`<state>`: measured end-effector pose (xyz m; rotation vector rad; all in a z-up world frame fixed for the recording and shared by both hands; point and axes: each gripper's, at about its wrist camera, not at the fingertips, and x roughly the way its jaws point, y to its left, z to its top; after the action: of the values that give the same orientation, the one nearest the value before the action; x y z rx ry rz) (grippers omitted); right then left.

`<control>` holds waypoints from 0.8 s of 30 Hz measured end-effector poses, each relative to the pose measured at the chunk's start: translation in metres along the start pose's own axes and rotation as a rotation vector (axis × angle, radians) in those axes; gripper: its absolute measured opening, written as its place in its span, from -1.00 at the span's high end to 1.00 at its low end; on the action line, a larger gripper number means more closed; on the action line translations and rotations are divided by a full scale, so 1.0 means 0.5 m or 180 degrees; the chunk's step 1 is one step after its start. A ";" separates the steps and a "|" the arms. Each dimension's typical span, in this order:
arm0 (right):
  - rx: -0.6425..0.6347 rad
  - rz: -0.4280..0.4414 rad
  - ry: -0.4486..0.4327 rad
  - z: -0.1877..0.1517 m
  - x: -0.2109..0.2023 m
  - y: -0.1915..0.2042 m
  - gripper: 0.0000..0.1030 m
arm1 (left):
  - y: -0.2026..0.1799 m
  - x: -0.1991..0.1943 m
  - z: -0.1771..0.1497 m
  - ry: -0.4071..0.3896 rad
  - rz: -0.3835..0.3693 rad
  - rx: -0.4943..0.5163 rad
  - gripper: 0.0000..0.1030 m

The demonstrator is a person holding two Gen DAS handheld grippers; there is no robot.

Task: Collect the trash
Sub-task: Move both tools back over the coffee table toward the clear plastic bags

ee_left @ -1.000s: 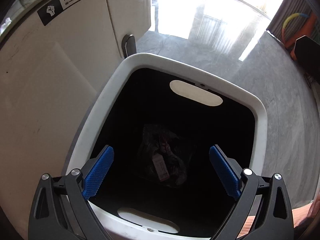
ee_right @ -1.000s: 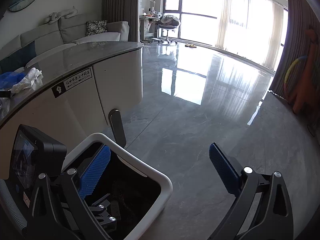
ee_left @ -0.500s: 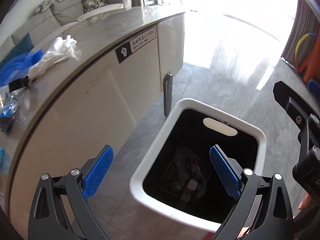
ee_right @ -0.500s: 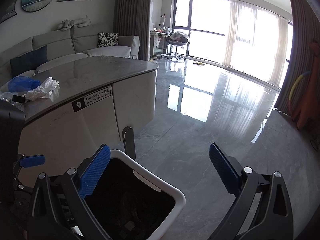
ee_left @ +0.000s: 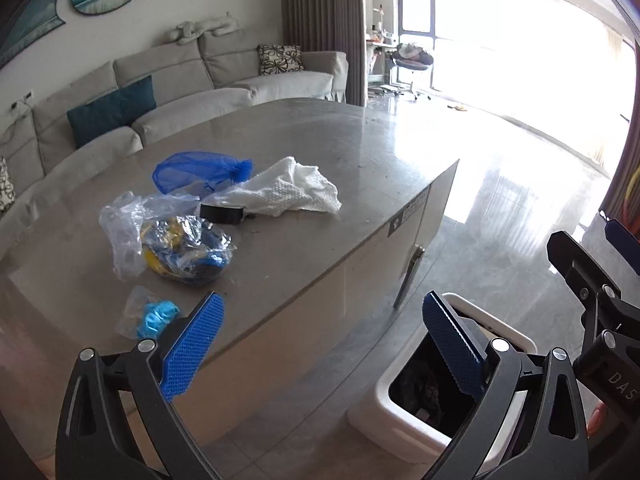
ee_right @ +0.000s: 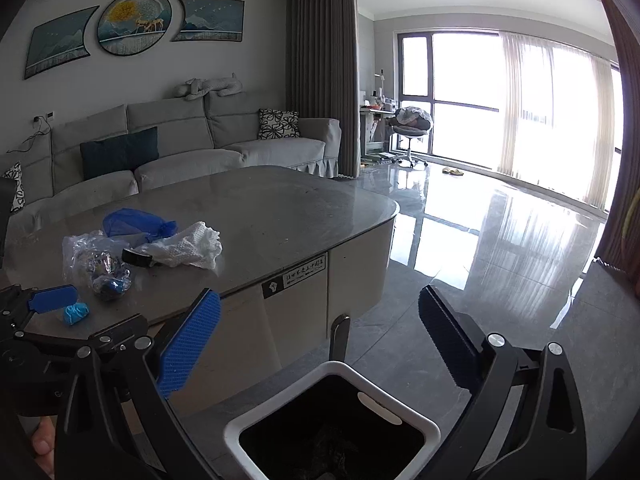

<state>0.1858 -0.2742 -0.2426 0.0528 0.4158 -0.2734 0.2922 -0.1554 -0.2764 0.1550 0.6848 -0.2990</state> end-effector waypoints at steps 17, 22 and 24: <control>-0.0235 0.0567 -0.0100 0.112 0.071 0.231 -0.91 | 0.269 -0.005 0.081 -0.0331 0.0701 -0.0348 -0.93; -0.0265 0.0595 -0.0032 0.108 0.114 0.276 -0.91 | 0.309 0.058 0.090 -0.0259 0.0814 -0.0300 -0.93; -0.0286 0.0601 0.0000 0.106 0.127 0.290 -0.91 | 0.321 0.080 0.090 -0.0231 0.0860 -0.0293 -0.93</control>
<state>0.3020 -0.1563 -0.2207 0.0040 0.4196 -0.0686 0.3999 -0.0230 -0.2608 0.1463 0.5963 -0.0138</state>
